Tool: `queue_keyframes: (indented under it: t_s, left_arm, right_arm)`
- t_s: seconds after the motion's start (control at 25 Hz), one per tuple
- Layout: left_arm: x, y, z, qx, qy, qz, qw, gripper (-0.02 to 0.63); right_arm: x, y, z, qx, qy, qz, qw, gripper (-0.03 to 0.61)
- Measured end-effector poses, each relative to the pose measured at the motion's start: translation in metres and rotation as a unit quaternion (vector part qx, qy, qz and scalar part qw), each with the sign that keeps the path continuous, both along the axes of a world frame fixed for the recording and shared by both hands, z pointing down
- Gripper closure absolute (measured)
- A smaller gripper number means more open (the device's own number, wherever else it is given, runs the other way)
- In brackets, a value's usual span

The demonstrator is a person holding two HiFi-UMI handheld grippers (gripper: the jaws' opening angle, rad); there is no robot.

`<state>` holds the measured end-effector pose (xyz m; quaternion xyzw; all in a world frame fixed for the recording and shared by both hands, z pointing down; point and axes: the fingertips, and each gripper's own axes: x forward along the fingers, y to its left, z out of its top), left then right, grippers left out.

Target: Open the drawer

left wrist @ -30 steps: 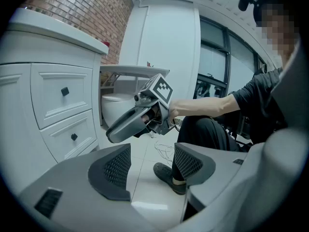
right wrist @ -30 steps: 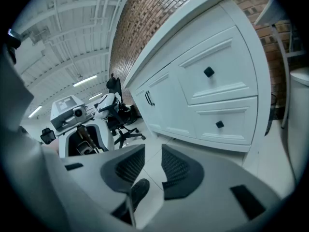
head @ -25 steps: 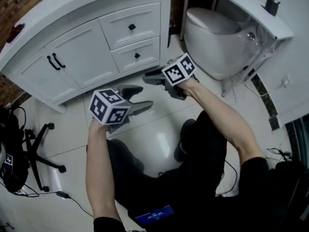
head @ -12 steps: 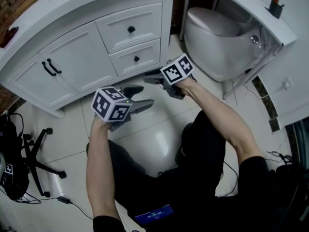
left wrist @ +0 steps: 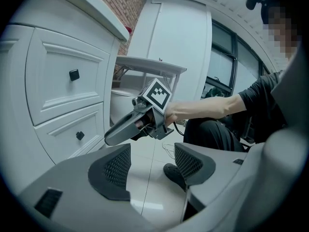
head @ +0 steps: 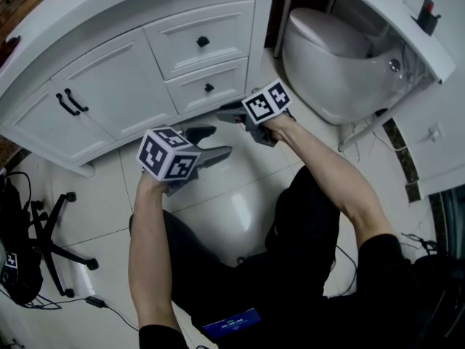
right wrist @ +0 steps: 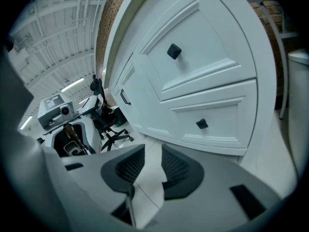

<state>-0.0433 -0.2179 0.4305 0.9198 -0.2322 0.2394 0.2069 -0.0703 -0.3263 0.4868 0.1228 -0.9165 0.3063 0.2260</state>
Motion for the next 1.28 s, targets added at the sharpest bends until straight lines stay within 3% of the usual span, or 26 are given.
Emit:
queue_keyframes:
  t_s: [0.76,1.12,1.28]
  left_arm:
    - [-0.019,-0.037,0.023,-0.012,-0.010,-0.030,0.9994,0.327]
    - [-0.029,-0.057,0.033,-0.018,-0.009,-0.039,0.9991,0.327]
    - [-0.035,-0.065,0.035,-0.020,-0.007,-0.045,0.9987,0.327]
  right_arm:
    - [-0.014,-0.059,0.047,-0.032,0.013,0.045,0.998,0.439]
    - [-0.017,-0.109,0.074,-0.072,0.000,0.114,0.991,0.367]
    - [-0.020,-0.129,0.091,-0.093,-0.001,0.143,0.985,0.365]
